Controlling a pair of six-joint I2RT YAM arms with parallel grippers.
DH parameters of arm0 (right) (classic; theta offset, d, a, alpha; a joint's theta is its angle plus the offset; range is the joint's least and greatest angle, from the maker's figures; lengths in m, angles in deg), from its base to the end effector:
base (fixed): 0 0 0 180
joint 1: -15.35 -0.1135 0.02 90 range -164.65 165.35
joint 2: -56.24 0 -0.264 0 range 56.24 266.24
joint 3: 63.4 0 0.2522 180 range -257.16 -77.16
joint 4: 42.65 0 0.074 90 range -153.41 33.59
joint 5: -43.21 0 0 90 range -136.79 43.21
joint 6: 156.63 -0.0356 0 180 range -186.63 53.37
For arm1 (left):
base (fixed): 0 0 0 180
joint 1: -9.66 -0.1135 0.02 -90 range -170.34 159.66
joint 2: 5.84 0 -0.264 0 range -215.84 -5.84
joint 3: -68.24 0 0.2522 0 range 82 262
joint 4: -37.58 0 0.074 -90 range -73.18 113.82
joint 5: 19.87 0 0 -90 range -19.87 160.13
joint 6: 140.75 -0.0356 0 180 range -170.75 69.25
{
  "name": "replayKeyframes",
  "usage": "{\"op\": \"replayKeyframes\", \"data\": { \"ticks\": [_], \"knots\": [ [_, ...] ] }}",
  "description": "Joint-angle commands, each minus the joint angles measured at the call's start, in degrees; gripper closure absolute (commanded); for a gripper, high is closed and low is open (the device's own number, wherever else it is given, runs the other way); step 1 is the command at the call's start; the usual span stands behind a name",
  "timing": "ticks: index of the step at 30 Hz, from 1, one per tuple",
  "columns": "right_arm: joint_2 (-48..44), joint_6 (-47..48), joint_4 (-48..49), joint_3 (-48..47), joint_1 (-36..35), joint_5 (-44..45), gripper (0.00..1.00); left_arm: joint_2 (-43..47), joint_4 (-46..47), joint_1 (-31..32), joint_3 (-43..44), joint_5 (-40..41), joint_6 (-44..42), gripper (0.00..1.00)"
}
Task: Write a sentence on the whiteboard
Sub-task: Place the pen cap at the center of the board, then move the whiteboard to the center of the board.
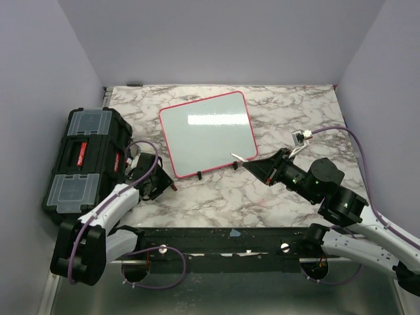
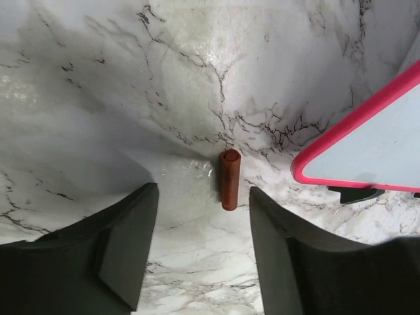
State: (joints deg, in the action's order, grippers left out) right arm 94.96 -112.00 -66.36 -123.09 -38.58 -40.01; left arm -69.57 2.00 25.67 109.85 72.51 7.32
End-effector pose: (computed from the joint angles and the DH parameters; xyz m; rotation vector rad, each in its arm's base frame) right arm 0.0969 0.1258 0.3637 -0.0323 1.7664 1.2138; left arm 0.1882 -0.0525 0.1627 -0.9609 2.4552 -0.4162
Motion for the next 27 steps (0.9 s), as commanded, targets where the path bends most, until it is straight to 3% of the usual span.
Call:
{"op": "replayKeyframes", "data": {
  "ticks": [1,12,16,20,27],
  "knots": [
    [0.00,0.65,-1.07,-0.85,-0.24,1.88,0.99,3.41,-3.00,0.25,0.81,3.66,-0.31,0.36],
    [0.58,1.41,-3.07,-1.69,-0.23,3.56,0.99,13.40,-9.60,-0.46,7.17,2.96,-10.39,0.10],
    [1.61,1.85,-3.70,-2.42,-0.21,3.93,0.99,15.85,-11.28,-1.38,12.21,0.87,-18.10,0.08],
    [2.94,1.98,-3.76,-3.01,-0.22,4.02,0.99,15.47,-8.60,-1.85,16.74,-6.93,-29.16,0.08],
    [5.35,2.47,-3.92,-4.63,-0.23,3.99,0.99,6.76,-13.74,-3.18,30.36,-10.63,-43.79,0.08]
  ]
}}
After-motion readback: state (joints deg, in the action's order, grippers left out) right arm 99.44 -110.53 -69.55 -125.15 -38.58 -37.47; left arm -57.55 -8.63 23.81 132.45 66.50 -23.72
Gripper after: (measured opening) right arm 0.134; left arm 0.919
